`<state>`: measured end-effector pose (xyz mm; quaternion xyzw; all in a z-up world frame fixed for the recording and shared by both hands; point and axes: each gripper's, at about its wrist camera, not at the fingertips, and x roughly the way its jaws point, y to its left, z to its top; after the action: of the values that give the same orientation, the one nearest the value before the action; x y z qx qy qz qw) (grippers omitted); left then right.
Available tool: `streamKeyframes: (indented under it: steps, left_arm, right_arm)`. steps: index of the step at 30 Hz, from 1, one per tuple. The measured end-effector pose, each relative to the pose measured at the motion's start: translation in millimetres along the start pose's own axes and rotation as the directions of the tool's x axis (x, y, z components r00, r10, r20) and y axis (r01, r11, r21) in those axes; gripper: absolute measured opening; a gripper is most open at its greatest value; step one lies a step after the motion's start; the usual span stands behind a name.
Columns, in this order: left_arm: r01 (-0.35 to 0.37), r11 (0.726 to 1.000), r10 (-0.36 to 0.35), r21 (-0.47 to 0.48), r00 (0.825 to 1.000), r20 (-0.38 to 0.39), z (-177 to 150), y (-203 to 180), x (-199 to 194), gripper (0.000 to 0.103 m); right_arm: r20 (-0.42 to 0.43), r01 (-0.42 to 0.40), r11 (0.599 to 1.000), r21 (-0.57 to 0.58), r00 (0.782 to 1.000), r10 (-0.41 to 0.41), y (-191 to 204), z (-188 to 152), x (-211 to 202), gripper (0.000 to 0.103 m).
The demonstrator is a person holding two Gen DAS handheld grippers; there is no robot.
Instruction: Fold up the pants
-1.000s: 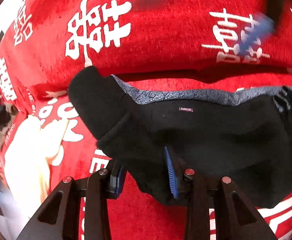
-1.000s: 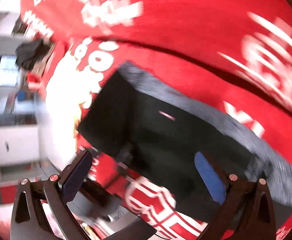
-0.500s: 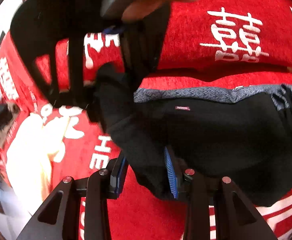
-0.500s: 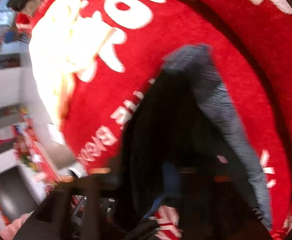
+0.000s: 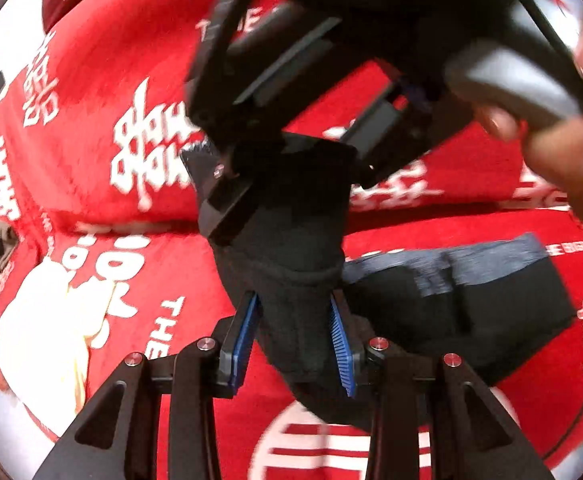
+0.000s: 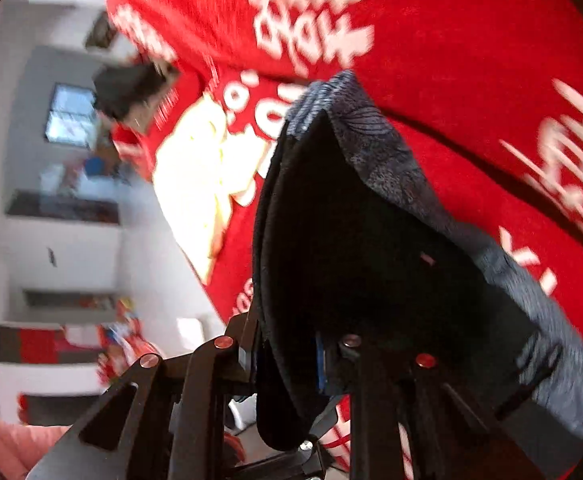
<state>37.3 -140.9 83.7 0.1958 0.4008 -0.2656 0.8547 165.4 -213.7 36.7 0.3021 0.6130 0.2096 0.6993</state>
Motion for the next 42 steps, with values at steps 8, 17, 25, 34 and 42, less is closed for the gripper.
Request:
streamKeyframes:
  steps: [8, 17, 25, 34, 42]
  left_arm:
    - [0.126, 0.981, -0.13, 0.144, 0.991, 0.015, 23.2, -108.9, -38.3, 0.037]
    - [0.236, 0.885, -0.24, 0.402, 0.97, -0.042, 4.4, -250.1, -30.1, 0.037]
    - [0.222, 0.842, -0.125, 0.492, 0.967, -0.223, -42.9, -299.0, 26.8, 0.046]
    - [0.305, 0.866, -0.203, 0.395, 0.939, -0.279, -27.1, -261.1, -0.7, 0.047]
    - [0.119, 0.964, -0.049, 0.238, 0.959, -0.28, 21.8, -168.5, 47.8, 0.047]
  right_arm:
    - [0.247, -0.168, 0.978, 0.122, 0.96, 0.134, -77.0, -105.6, -119.6, 0.023]
    - [0.457, -0.262, 0.916, 0.303, 0.884, 0.101, -193.8, -224.3, -182.3, 0.025]
    - [0.379, -0.244, 0.863, 0.442, 0.923, 0.067, -289.5, -251.4, -116.1, 0.025]
    - [0.326, -0.139, 0.869, 0.475, 0.945, -0.027, -283.4, -259.2, -132.2, 0.036]
    - [0.298, 0.2, 0.829, 0.522, 0.868, -0.398, -247.6, -273.0, -177.9, 0.046]
